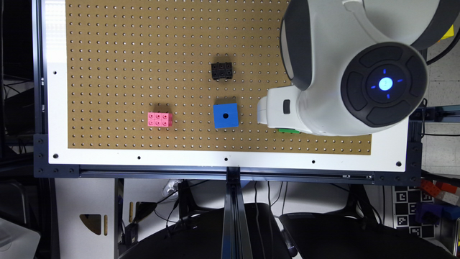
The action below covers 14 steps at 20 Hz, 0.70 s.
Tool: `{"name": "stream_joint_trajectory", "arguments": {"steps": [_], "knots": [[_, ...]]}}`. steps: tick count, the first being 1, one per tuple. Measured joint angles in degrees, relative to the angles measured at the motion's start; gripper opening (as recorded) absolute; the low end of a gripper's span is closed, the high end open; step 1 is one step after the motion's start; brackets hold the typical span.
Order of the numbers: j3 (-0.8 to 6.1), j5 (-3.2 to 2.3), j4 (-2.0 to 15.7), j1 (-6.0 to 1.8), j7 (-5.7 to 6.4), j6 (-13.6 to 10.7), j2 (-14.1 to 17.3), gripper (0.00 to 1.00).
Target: Pick up green block.
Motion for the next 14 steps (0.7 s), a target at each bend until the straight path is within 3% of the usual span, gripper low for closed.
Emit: {"name": "stream_joint_trajectory", "arguments": {"steps": [3,7,11,14], "knots": [[-0.01,-0.01,-0.02,0.00,0.00,0.08,0.69,1.00],[-0.08,-0.26,0.02,0.01,0.00,2.49,4.17,1.00],[-0.11,-0.35,0.10,0.02,0.00,3.09,5.52,1.00],[-0.21,-0.77,0.12,0.02,0.00,6.02,8.69,1.00]]}}
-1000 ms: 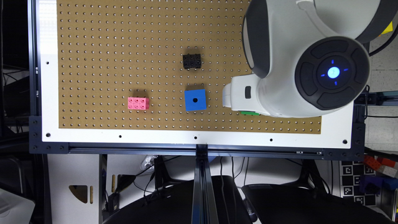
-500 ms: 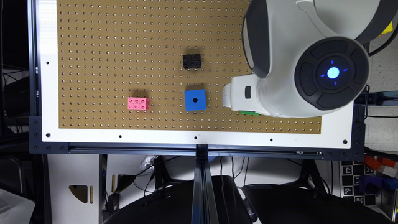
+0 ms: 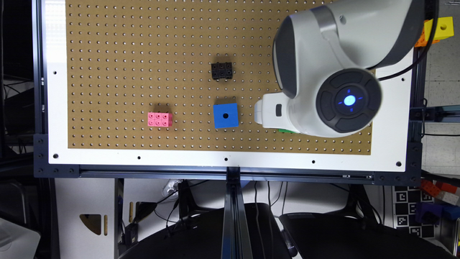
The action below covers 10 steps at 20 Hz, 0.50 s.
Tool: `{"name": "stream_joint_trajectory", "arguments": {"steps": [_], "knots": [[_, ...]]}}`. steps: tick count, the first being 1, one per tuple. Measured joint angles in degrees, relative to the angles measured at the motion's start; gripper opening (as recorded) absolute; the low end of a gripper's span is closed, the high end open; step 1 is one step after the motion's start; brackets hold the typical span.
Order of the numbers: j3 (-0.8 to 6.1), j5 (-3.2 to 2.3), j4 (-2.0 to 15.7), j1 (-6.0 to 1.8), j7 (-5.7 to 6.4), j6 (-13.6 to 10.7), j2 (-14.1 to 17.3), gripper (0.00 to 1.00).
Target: Pick up green block.
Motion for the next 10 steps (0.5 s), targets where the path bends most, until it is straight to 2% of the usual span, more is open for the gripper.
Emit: {"name": "stream_joint_trajectory", "arguments": {"steps": [2,6,10], "knots": [[-0.02,-0.18,0.44,0.02,0.00,1.46,1.52,1.00],[0.00,-0.19,3.07,0.20,0.00,1.11,2.75,1.00],[-0.02,-0.26,3.50,0.28,0.00,1.57,4.08,1.00]]}}
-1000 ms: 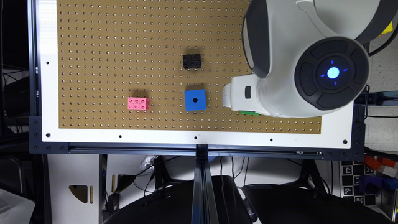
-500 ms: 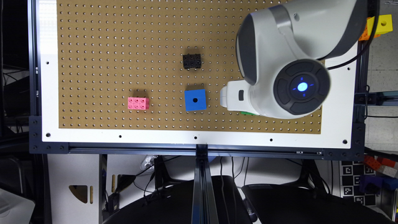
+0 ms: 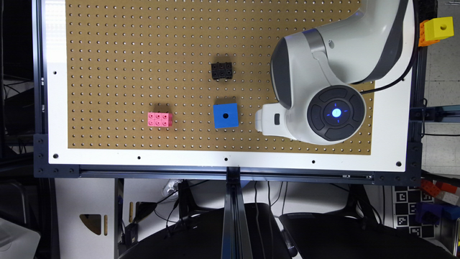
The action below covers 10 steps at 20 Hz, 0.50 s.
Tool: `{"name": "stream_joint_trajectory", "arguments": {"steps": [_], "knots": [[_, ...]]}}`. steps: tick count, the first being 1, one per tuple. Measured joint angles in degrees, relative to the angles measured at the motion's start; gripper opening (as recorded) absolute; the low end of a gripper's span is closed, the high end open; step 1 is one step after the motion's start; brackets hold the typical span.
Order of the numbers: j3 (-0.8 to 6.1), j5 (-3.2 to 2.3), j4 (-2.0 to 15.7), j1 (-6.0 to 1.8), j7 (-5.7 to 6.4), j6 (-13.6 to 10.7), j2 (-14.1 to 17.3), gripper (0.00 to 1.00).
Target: Pick up green block.
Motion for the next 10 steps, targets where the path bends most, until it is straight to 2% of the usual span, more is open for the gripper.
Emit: {"name": "stream_joint_trajectory", "arguments": {"steps": [3,6,10], "knots": [[-0.06,-0.26,0.35,0.00,0.00,2.23,2.77,1.00],[-0.06,-0.34,1.38,0.09,0.03,2.00,3.27,1.00],[-0.06,-0.34,1.52,0.58,0.24,2.07,3.46,1.00]]}}
